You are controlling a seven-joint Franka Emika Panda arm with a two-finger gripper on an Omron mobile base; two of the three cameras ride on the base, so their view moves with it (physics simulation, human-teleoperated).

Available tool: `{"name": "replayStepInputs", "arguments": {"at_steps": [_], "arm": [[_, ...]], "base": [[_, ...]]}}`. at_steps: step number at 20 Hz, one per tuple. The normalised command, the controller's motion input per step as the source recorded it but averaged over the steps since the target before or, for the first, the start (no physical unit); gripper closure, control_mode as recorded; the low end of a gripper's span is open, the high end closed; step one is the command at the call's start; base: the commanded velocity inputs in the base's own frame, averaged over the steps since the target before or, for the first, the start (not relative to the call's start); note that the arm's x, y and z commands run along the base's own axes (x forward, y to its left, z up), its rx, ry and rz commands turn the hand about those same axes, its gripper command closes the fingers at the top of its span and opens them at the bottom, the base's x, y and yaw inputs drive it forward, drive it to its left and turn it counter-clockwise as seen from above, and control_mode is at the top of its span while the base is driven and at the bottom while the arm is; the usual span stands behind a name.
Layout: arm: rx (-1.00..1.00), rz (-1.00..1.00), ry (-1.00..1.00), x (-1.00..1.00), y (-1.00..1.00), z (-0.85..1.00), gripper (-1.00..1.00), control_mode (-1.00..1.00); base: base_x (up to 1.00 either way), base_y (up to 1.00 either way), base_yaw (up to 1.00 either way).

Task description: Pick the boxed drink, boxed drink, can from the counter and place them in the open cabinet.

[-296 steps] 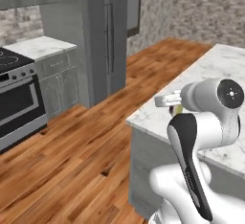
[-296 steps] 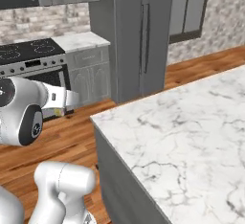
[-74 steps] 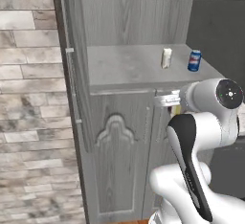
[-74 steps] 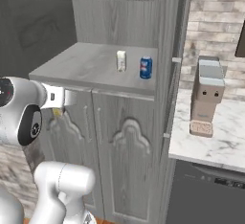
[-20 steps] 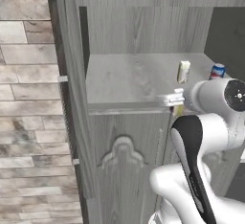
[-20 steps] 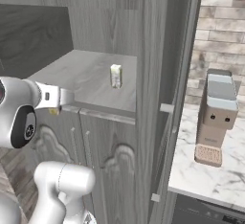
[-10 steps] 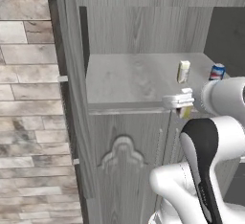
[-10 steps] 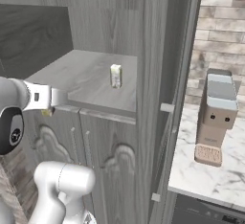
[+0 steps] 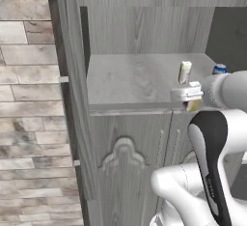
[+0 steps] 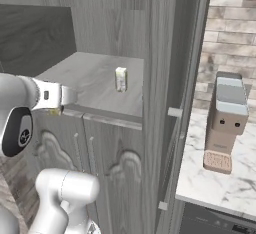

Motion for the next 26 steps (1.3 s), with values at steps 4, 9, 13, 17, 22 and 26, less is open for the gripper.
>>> {"name": "replayStepInputs", "arguments": {"at_steps": [4, 9, 13, 17, 22, 26], "arm": [[0.0, 0.0, 0.0, 0.24, 0.0, 0.05, 1.0, -1.0], [0.0, 0.0, 0.0, 0.39, 0.0, 0.0, 1.0, -1.0], [0.0, 0.0, 0.0, 0.41, 0.0, 0.0, 1.0, -1.0], [0.0, 0.0, 0.0, 0.44, 0.0, 0.0, 1.0, -1.0], [0.0, 0.0, 0.0, 0.43, 0.0, -0.03, 1.0, -1.0], [0.0, 0.0, 0.0, 0.39, 0.0, -0.12, 1.0, -1.0]], "base": [[0.0, 0.0, 0.0], [0.0, 0.0, 0.0], [0.0, 0.0, 0.0], [0.0, 0.0, 0.0], [0.0, 0.0, 0.0], [0.0, 0.0, 0.0]]}}
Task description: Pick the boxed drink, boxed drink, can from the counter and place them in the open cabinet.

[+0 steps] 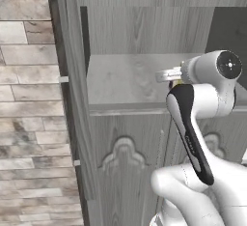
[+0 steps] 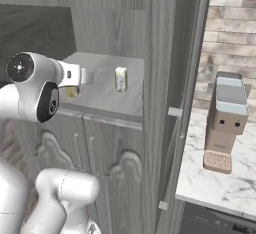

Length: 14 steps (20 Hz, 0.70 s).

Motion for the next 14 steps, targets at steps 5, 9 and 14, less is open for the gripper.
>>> {"name": "replayStepInputs", "arguments": {"at_steps": [5, 9, 14], "arm": [[0.0, 0.0, 0.0, 0.42, 0.0, -0.12, 1.0, -1.0], [0.0, 0.0, 0.0, 0.42, 0.0, -0.07, 1.0, -1.0], [0.0, 0.0, 0.0, 0.39, 0.01, -0.06, 1.0, -1.0]], "base": [[0.0, 0.0, 0.0], [0.0, 0.0, 0.0], [0.0, 0.0, 0.0]]}}
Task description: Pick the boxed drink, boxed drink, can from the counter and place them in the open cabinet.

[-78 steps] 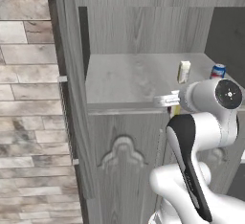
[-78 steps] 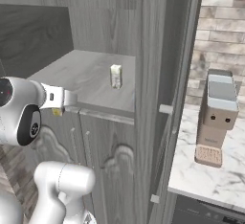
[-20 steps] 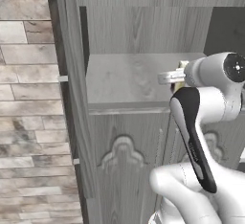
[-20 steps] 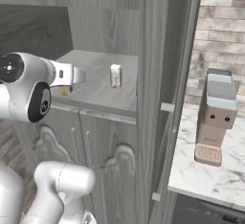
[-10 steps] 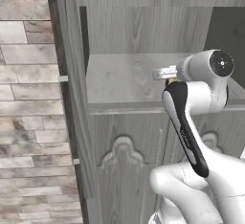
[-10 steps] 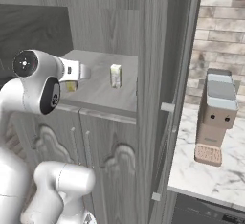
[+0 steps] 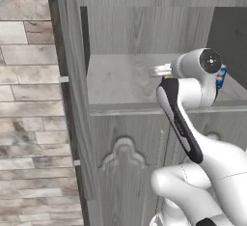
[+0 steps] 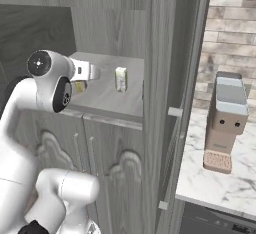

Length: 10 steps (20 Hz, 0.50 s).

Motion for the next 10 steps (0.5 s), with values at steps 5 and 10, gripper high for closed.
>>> {"name": "replayStepInputs", "arguments": {"at_steps": [5, 10], "arm": [[0.0, 0.0, 0.0, 0.41, 0.04, -0.1, 1.0, -1.0], [0.0, 0.0, 0.0, 0.36, 0.04, -0.16, 1.0, -1.0]], "base": [[0.0, 0.0, 0.0], [0.0, 0.0, 0.0]]}}
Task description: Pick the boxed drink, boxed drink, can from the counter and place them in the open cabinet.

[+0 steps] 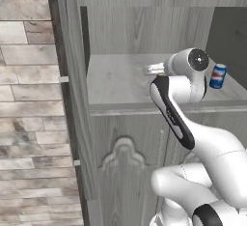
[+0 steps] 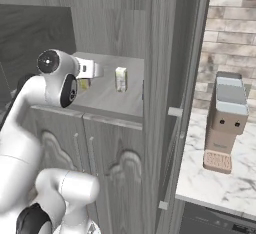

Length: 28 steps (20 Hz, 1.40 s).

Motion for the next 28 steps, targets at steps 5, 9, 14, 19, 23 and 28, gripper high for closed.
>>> {"name": "replayStepInputs", "arguments": {"at_steps": [5, 9, 14, 19, 23, 28], "arm": [[0.0, 0.0, 0.0, 0.27, 0.01, -0.22, 1.0, -1.0], [0.0, 0.0, 0.0, 0.21, 0.0, -0.31, 1.0, -1.0], [0.0, 0.0, 0.0, 0.22, 0.03, -0.33, 1.0, -1.0], [0.0, 0.0, 0.0, 0.24, 0.03, -0.3, 1.0, -1.0], [0.0, 0.0, 0.0, 0.16, 0.04, -0.24, 1.0, -1.0], [0.0, 0.0, 0.0, 0.03, 0.08, -0.17, 1.0, -1.0]], "base": [[0.0, 0.0, 0.0], [0.0, 0.0, 0.0], [0.0, 0.0, 0.0], [0.0, 0.0, 0.0], [0.0, 0.0, 0.0], [0.0, 0.0, 0.0]]}}
